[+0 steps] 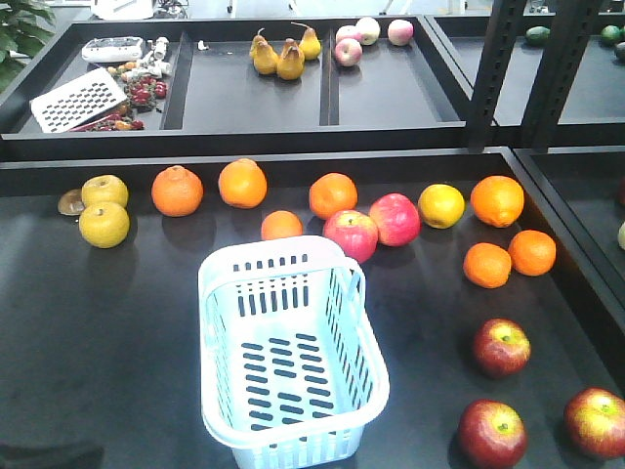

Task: Pick three apples into basket with both arms
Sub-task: 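Open the left gripper and withdraw it from the basket handle, then reach the right gripper to the nearest red apple and grasp it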

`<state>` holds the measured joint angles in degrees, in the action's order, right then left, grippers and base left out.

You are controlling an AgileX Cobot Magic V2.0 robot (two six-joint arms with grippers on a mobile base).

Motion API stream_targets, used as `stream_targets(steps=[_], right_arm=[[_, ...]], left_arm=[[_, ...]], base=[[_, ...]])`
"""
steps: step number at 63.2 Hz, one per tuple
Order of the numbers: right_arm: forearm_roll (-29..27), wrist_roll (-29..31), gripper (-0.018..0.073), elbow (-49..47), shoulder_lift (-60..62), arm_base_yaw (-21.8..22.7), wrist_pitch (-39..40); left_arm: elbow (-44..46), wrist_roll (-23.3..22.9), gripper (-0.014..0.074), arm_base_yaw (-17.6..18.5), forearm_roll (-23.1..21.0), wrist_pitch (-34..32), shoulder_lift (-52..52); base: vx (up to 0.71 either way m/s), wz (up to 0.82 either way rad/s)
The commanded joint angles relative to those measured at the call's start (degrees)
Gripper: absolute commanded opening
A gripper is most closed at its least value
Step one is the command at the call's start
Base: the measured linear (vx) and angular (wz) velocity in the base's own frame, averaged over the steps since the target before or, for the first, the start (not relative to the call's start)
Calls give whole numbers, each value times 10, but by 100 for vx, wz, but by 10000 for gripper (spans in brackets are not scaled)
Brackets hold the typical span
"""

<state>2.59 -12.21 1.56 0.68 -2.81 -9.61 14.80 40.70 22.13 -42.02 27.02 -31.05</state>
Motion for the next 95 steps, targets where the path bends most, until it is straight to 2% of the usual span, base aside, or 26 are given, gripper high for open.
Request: stream_targets(steps=[1,6,12,13,20,24,35,41,44,50,59,65,70,75,76,78,85,90,92,95], right_arm=[[5,2,-4,8,8,0,41],[-40,-12,-4,8,8,0,57],[-165,-76,-4,8,8,0,96],[-202,-94,-4,8,8,0,99],[-319,-123,-4,8,8,0,101],[-345,-121,-4,8,8,0,96],[-368,-122,-4,4,8,-1,127],[-351,-99,-4,-26,7,-1,96],[-331,-73,-4,-60,1,-1,49],[-280,-4,-4,-133,-33,-1,-66],[-163,98,-4,-282,-136,0,-271],[-109,145,4,-356,-214,0,-369],[-87,187,44,-403,-289,0,-425],[-88,234,142,-431,-349,0,-441],[-88,241,192,-434,-362,0,-441],[-88,247,235,-437,-385,0,-441],[-75,251,534,-437,-451,0,-431],[-67,251,701,-437,-491,0,-426],[-67,250,732,-437,-505,0,-419],[-73,247,729,-437,-521,0,-411]], left_arm=[[11,-5,-8,0,-26,-51,6],[11,-5,-8,0,-26,-39,6],[11,-5,-8,0,-26,-33,6],[11,-5,-8,0,-26,-34,6],[11,-5,-8,0,-26,-36,6],[11,-5,-8,0,-26,-36,6],[11,-5,-8,0,-26,-36,6],[11,-5,-8,0,-26,-37,6],[11,-5,-8,0,-27,-37,6],[11,-5,-8,0,-27,-37,6],[11,-5,-8,0,-27,-37,6],[11,-5,-8,0,-27,-37,6],[11,-5,-8,0,-27,-37,6],[11,-5,-8,0,-28,-37,6],[11,-5,-8,0,-28,-37,6],[11,-5,-8,0,-28,-37,6],[11,-5,-8,0,-28,-37,6],[11,-5,-8,0,-28,-35,6],[11,-5,-8,0,-28,-35,6],[11,-5,-8,0,-28,-35,6]], base=[[0,0],[0,0],[0,0],[0,0],[0,0],[0,0],[0,0],[0,0],[0,0],[0,0],[0,0],[0,0],[0,0],[0,0],[0,0],[0,0],[0,0],[0,0],[0,0],[0,0]])
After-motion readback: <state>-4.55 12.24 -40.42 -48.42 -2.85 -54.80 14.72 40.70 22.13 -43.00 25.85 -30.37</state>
